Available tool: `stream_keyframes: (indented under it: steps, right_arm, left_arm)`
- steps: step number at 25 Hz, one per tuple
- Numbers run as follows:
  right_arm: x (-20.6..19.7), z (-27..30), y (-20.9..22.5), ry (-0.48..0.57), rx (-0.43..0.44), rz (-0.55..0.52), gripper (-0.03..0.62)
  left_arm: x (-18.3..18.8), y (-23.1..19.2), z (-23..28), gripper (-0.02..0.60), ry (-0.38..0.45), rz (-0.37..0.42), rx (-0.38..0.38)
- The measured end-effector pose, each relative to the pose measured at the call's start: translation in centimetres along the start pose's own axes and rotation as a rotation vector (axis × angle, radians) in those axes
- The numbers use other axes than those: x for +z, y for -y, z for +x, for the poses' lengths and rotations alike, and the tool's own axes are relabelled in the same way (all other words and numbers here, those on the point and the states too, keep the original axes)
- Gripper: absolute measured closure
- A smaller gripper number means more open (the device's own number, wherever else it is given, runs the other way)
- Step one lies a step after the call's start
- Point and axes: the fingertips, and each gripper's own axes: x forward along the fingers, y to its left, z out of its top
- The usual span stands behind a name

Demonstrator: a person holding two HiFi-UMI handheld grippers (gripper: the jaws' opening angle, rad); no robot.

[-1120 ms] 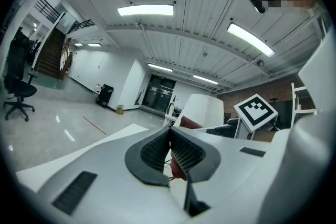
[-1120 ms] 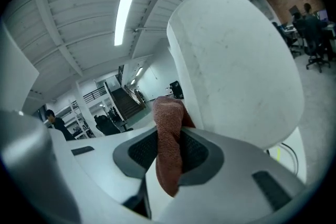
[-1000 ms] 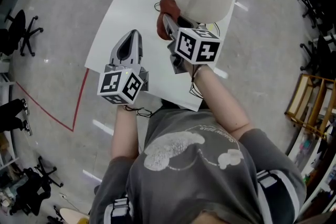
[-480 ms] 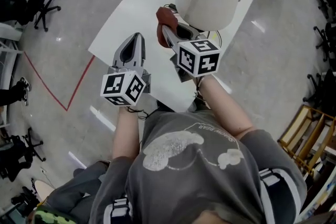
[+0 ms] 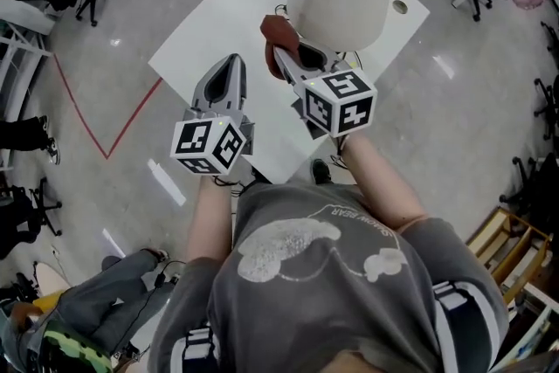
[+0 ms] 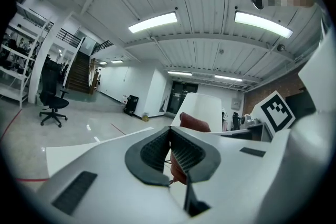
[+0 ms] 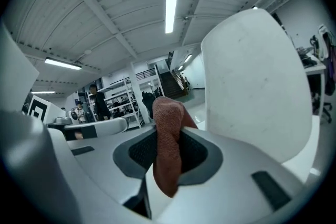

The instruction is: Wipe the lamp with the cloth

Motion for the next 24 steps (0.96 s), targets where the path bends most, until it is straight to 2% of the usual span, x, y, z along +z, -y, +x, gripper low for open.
stream_keyframes:
  steps: [12, 18, 24]
  right_arm:
    - [-2.7, -4.3, 0.3, -0.075, 0.169, -0.074, 0.503]
    - [-4.1, -5.4, 1.0, -0.118, 0.192, -0.061, 0.503]
    - [-3.9, -4.9, 1.3, -0.126, 0.201, -0.051, 0.503]
  left_arm:
    - [-2.1, 4.5, -2.4, 0.572, 0.028, -0.006, 0.13]
    - [-2.4, 6.0, -3.1, 0.572, 0.024, -0.031, 0.154]
    - [-1.7, 5.7, -2.7, 0.572, 0.018, -0.028, 0.179]
